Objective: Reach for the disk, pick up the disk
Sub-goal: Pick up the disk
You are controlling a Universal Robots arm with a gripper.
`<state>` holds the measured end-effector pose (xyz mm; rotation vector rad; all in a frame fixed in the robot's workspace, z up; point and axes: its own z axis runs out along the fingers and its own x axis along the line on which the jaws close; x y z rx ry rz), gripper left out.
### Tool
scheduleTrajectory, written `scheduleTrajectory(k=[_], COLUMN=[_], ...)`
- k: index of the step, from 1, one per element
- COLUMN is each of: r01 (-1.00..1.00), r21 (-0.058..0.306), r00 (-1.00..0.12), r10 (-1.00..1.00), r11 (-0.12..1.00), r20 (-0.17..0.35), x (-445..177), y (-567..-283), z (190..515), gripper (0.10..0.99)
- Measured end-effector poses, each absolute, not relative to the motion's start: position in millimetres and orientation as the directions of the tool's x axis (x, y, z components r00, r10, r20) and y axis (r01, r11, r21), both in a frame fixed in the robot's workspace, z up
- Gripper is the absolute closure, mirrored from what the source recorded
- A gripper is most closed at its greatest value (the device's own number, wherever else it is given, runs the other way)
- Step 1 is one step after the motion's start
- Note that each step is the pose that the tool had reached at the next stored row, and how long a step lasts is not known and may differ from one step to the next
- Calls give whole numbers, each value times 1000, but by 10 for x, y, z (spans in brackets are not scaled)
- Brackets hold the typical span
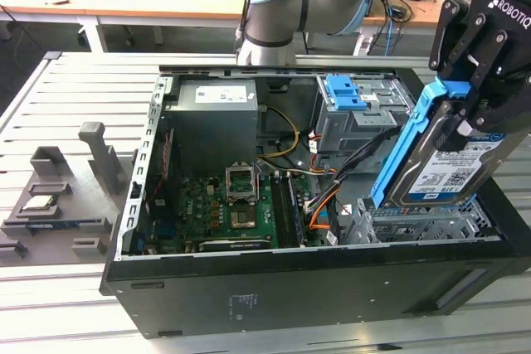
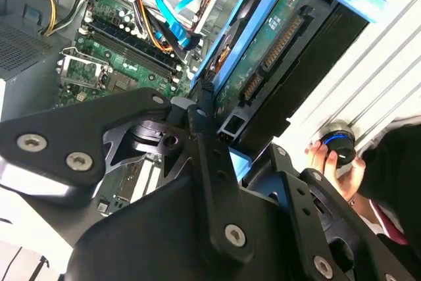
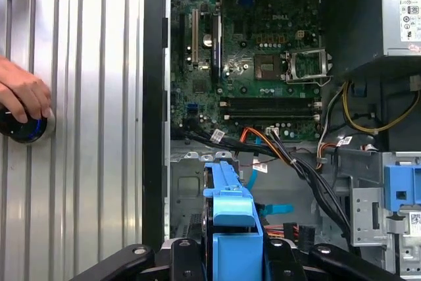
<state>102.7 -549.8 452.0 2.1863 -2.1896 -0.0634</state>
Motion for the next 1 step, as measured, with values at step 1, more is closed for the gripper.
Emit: scheduleTrajectory(k=[1], r01=[-998], r21=[62], r00=[-1], r10=[-1000], r11=[2], r20=[4], x=[1027], y=[-5498], z=[4520], gripper=[718])
